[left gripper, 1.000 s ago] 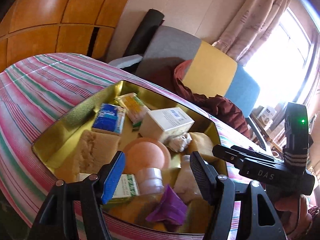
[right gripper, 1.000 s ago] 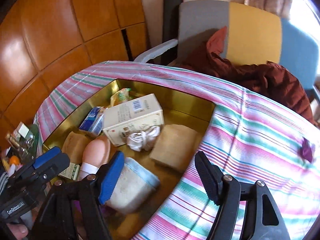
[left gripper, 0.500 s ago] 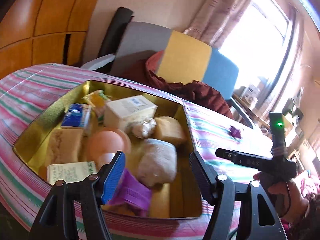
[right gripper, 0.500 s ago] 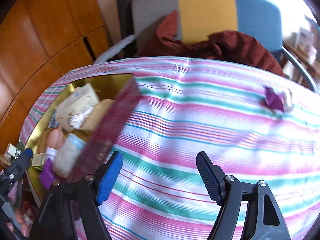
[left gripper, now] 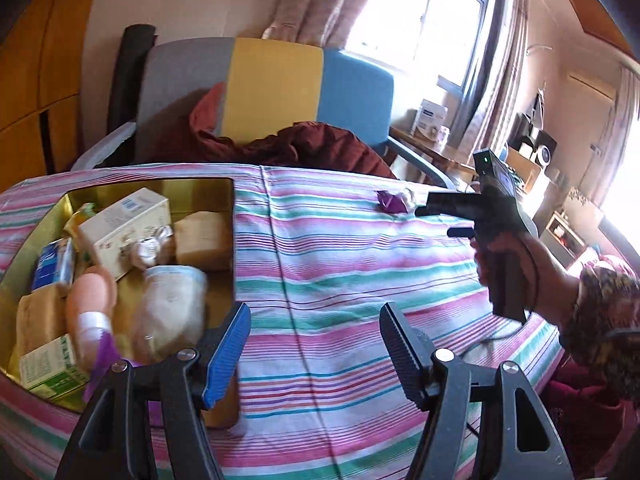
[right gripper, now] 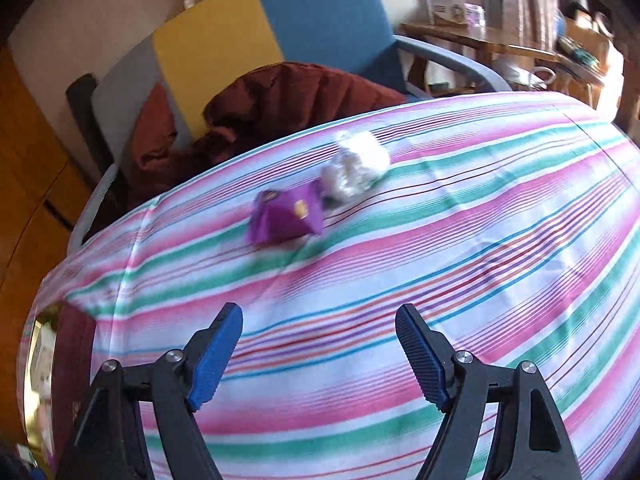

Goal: Organize objects
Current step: 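Return the right tool to the cloth and grasp the plastic-wrapped white ball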

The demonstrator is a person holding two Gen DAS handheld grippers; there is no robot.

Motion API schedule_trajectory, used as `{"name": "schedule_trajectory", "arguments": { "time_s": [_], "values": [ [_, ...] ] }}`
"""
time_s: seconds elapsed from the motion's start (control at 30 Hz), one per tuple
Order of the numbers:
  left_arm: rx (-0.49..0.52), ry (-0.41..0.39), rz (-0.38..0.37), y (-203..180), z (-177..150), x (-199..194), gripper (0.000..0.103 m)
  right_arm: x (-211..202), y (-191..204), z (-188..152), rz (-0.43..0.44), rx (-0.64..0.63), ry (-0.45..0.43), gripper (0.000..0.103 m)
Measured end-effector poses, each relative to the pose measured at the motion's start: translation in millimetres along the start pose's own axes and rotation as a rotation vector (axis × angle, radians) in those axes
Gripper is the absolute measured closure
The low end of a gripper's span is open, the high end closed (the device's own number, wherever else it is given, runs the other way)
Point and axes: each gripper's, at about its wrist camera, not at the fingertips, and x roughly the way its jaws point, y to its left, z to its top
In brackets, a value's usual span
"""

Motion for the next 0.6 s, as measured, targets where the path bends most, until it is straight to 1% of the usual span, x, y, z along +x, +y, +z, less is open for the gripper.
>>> {"name": "schedule_trajectory", "arguments": {
  "time_s": [0.03,0.1,0.23,0.4,0.47,0.6],
  "values": [
    [0.006,0.01,-0.005,-2.2,1.0,3.8,0.035,3.0,-4.8,8.1,-0.011,0.009,-0.01,0.023],
    [0.015,0.032,-0.007,-7.5,2.2,11.7,0.035,9.8,-5.5,24.5,-0.04,-0.017,-0.032,0.023],
    [0.021,0.068,-0.004,-11.1,4.1,23.0,0.035,29.8,1.8,58.4,-0.055,-0.051,-0.062,0.023],
    [0.021,0.095,0.016,-9.9,5.9,30.9,0.035,62.9,10.3,84.3,-0.077,-0.081,-0.054,0.024],
    [0.021,0.1,0.018,-9.7,7.0,33.1,0.035,71.1,12.7,87.4,-0.084,-0.105,-0.055,0.027],
    [0.032,0.108,0.012,-14.0,11.1,40.4,0.035,82.9,7.5,86.4,-0.067,-0.114,-0.03,0.045]
  ]
}}
